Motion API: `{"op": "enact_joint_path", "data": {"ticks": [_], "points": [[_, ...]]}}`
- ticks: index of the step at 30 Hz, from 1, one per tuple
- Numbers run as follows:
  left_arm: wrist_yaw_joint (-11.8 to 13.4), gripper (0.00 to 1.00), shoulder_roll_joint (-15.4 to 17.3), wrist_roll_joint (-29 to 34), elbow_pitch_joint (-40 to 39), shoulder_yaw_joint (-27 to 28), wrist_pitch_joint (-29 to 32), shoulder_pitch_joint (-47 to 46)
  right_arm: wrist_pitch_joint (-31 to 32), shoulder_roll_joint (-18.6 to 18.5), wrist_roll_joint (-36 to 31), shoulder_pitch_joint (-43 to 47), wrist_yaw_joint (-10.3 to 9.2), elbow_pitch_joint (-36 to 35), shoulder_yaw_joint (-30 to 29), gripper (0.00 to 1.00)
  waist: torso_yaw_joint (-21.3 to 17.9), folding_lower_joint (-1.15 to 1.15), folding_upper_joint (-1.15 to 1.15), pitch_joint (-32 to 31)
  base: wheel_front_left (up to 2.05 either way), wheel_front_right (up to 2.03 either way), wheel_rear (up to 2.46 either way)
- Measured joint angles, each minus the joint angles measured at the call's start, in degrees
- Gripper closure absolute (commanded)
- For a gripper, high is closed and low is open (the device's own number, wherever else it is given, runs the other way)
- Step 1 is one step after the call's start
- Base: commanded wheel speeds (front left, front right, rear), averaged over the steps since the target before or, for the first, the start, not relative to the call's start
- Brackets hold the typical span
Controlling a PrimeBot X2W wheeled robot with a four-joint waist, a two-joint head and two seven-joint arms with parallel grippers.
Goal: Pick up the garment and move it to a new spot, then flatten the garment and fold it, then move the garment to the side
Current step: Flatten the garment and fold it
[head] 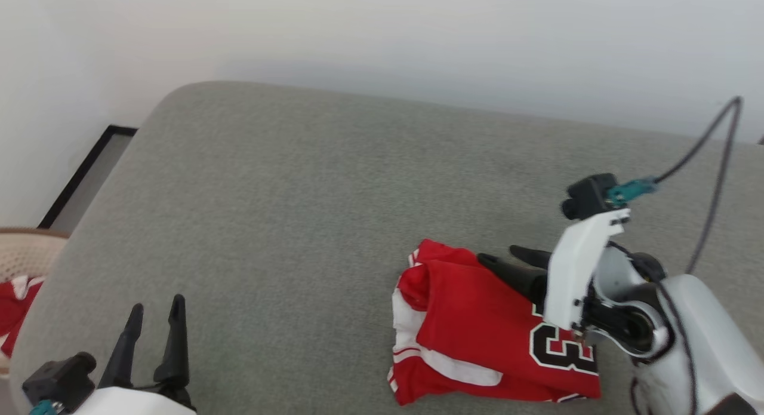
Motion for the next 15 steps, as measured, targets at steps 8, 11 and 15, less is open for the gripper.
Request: {"op": "enact_joint_path", "data": {"ticks": [8,11,15], "points": [[0.00,0.00,0.38,0.90,-1.36,3.27,0.00,2.86,-10.54,-6.44,-1.44,5.05,0.00,-7.43,-0.65,0.00,-5.00,0.00,0.00,-1.43,0.00,0.00,0.00],[0.00,0.00,0.55,1.85,-2.13,4.31,0.00,3.21,-14.99,-7.87,-3.14,7.08,0.00,-8.59,-1.81,0.00,-7.03,0.00,0.00,-1.93,0.00,0.00,0.00],[0.00,0.00,0.37,2.81,-2.86,5.36,0.01,4.33,-21.63,-10.02,-6.17,9.59,0.00,-9.83,-2.46,0.00,-9.38,0.00,0.00,-2.50,0.00,0.00,0.00]]}}
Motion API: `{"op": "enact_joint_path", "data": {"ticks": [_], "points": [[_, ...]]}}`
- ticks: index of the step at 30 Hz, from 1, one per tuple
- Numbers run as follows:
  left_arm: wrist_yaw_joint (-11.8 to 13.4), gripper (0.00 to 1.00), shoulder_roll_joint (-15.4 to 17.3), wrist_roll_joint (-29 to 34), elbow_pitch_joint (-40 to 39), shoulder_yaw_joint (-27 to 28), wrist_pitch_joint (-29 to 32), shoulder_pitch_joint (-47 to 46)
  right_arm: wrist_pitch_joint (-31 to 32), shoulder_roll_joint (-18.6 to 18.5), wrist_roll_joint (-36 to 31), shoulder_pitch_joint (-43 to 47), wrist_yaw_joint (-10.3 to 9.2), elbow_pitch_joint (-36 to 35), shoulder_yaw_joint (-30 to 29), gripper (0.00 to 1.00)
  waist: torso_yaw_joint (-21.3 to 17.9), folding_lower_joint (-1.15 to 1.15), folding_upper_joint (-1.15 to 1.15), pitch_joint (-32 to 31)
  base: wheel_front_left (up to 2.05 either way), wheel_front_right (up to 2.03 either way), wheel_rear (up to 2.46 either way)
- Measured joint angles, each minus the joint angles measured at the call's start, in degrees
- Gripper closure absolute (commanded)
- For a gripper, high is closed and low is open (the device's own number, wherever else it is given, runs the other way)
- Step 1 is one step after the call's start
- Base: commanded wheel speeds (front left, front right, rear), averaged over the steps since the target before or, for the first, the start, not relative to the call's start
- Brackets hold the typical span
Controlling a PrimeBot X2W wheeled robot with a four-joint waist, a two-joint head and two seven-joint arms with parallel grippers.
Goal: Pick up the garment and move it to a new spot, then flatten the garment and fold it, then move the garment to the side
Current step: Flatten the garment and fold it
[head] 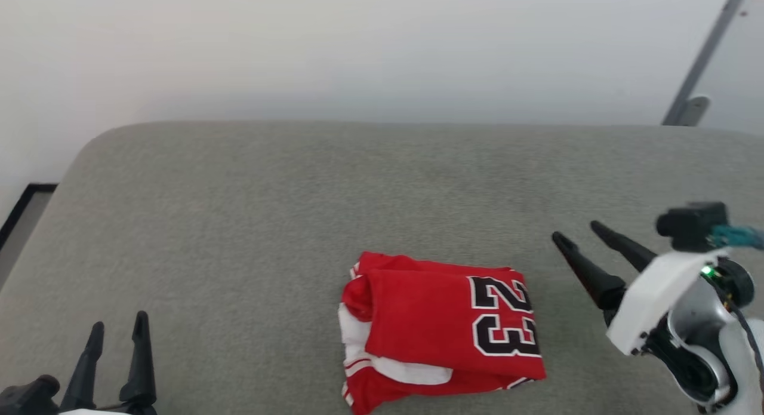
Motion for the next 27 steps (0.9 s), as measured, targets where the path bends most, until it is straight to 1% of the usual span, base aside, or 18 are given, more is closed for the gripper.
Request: {"op": "enact_joint_path", "data": {"ticks": [4,8,10,12,14,16,21,22,27], "points": [[0.00,0.00,-0.10,0.60,-0.54,1.03,0.00,0.93,-7.65,-1.58,-2.81,2.26,0.00,-0.86,0.03,0.00,-1.94,0.00,0.00,-0.65,0.00,0.00,0.00],[0.00,0.00,-0.11,1.57,-1.09,1.52,-0.01,1.83,-15.30,-2.30,-5.23,4.68,0.00,0.79,-1.35,0.00,-3.30,0.00,0.00,-1.44,0.00,0.00,0.00],[0.00,0.00,-0.05,2.25,-1.22,1.56,-0.01,2.25,-18.73,-2.69,-7.62,5.70,0.00,1.71,-1.83,0.00,-3.81,0.00,0.00,-1.82,0.00,0.00,0.00],[0.00,0.00,0.02,2.31,-1.49,1.54,-0.01,2.53,-22.08,-2.33,-9.01,6.60,0.00,2.88,-2.89,0.00,-4.26,0.00,0.00,-2.14,0.00,0.00,0.00],[0.00,0.00,0.20,2.26,-1.47,1.10,-0.01,3.15,-24.47,-2.25,-10.58,7.66,0.00,4.39,-3.63,0.00,-4.56,0.00,0.00,-2.42,0.00,0.00,0.00],[0.00,0.00,1.04,1.92,-1.80,-0.22,0.00,3.41,-27.10,-1.97,-12.21,8.64,0.00,5.89,-4.65,0.00,-4.80,0.00,0.00,-2.67,0.00,0.00,0.00],[0.00,0.00,2.52,0.85,-2.20,-1.55,-0.01,4.56,-32.87,-1.07,-15.92,10.88,0.00,8.93,-7.65,0.00,-4.86,0.00,0.00,-3.32,0.00,0.00,0.00],[0.00,0.00,3.46,0.49,-2.13,-1.96,-0.01,4.97,-34.23,-0.40,-17.17,11.95,0.00,9.94,-8.98,0.00,-4.76,0.00,0.00,-3.53,0.00,0.00,0.00],[0.00,0.00,4.49,-0.79,-1.78,-2.38,-0.01,5.55,-35.61,1.38,-18.51,15.21,0.00,10.53,-10.55,0.00,-4.09,0.00,0.00,-4.05,0.00,0.00,0.00]]}}
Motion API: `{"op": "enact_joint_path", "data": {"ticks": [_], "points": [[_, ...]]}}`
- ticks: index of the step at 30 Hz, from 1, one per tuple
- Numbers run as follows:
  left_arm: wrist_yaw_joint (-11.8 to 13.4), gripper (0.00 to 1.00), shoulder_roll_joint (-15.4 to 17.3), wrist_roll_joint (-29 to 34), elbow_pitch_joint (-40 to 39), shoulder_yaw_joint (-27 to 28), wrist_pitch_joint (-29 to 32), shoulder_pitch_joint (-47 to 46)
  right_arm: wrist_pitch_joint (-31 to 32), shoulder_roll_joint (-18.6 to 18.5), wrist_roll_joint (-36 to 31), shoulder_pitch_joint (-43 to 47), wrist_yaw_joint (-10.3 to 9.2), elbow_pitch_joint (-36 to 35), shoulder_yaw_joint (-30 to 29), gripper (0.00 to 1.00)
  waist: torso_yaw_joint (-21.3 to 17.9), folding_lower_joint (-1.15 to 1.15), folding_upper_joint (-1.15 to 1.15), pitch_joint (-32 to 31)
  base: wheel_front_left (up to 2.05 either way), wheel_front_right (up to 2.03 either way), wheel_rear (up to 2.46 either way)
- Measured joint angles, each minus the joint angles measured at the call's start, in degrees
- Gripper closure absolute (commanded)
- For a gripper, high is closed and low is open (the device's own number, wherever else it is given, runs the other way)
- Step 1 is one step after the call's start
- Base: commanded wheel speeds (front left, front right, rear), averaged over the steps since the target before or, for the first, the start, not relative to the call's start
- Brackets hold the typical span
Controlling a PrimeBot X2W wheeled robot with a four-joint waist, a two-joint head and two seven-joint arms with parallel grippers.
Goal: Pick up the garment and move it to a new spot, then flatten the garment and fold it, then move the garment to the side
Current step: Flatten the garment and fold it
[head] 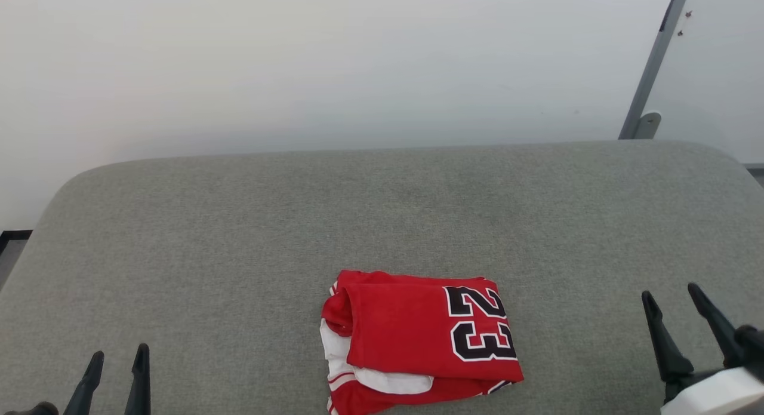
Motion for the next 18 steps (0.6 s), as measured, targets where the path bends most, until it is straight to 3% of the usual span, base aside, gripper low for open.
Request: {"op": "enact_joint_path", "data": {"ticks": [18], "points": [[0.00,0.00,2.42,-1.02,1.67,-1.87,0.00,0.60,-0.33,7.11,-4.22,6.94,0.00,-5.95,-4.64,0.00,1.87,0.00,0.00,-0.69,0.00,0.00,0.00]]}}
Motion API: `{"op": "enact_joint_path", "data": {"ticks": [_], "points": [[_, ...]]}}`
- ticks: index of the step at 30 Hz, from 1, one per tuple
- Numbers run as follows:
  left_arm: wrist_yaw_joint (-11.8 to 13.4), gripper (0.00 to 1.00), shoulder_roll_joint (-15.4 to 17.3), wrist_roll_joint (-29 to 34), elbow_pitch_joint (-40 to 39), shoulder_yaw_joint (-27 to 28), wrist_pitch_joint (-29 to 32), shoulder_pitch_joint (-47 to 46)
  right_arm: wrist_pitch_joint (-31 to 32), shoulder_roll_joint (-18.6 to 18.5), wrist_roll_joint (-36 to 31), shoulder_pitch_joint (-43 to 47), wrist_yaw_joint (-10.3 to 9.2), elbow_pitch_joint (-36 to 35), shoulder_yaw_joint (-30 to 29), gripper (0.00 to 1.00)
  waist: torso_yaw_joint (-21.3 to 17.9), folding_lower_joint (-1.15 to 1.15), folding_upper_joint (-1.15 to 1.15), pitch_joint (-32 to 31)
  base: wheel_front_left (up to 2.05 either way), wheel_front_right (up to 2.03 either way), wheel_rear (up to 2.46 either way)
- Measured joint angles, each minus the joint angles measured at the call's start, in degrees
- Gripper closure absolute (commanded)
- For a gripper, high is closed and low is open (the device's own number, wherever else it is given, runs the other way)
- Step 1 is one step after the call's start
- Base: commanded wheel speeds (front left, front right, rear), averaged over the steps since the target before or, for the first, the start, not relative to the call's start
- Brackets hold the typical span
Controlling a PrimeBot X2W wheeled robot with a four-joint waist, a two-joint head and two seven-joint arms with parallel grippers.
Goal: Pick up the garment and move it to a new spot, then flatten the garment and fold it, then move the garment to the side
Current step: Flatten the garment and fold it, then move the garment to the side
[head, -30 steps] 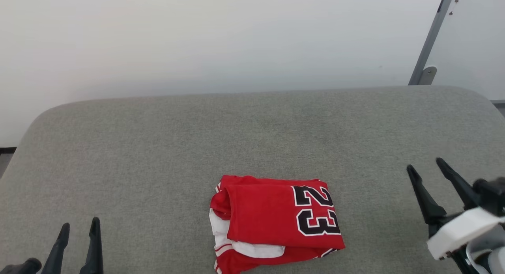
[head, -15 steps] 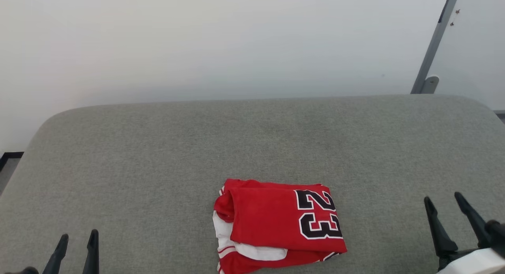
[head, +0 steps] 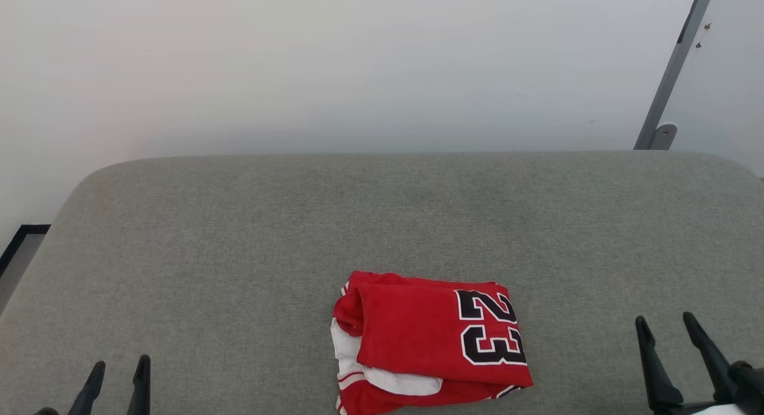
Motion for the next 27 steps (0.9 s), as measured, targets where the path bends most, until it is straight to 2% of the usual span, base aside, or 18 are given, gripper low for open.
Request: {"op": "enact_joint_path", "data": {"ticks": [7,18,25,27], "points": [[0.00,0.00,-0.12,0.02,0.08,-0.30,0.00,-0.04,0.00,1.29,-0.53,0.74,0.00,-0.46,-0.22,0.00,0.01,0.00,0.00,0.15,0.00,0.00,0.00],[0.00,0.00,-0.70,0.19,-0.04,-0.51,0.00,-0.10,0.01,1.18,-0.01,1.44,0.00,0.26,1.16,0.00,-0.12,0.00,0.00,0.04,0.00,0.00,0.00],[0.00,0.00,-1.03,-0.24,0.11,-1.05,0.00,-0.12,0.27,-1.21,4.57,-0.56,0.00,5.35,6.59,0.00,1.29,0.00,0.00,0.20,0.00,0.00,0.00],[0.00,0.00,-1.16,-0.80,0.03,-1.21,0.00,-0.13,2.44,-2.58,6.53,-2.58,0.00,6.62,8.92,0.00,1.83,0.00,0.00,0.41,0.00,0.00,0.00]]}}
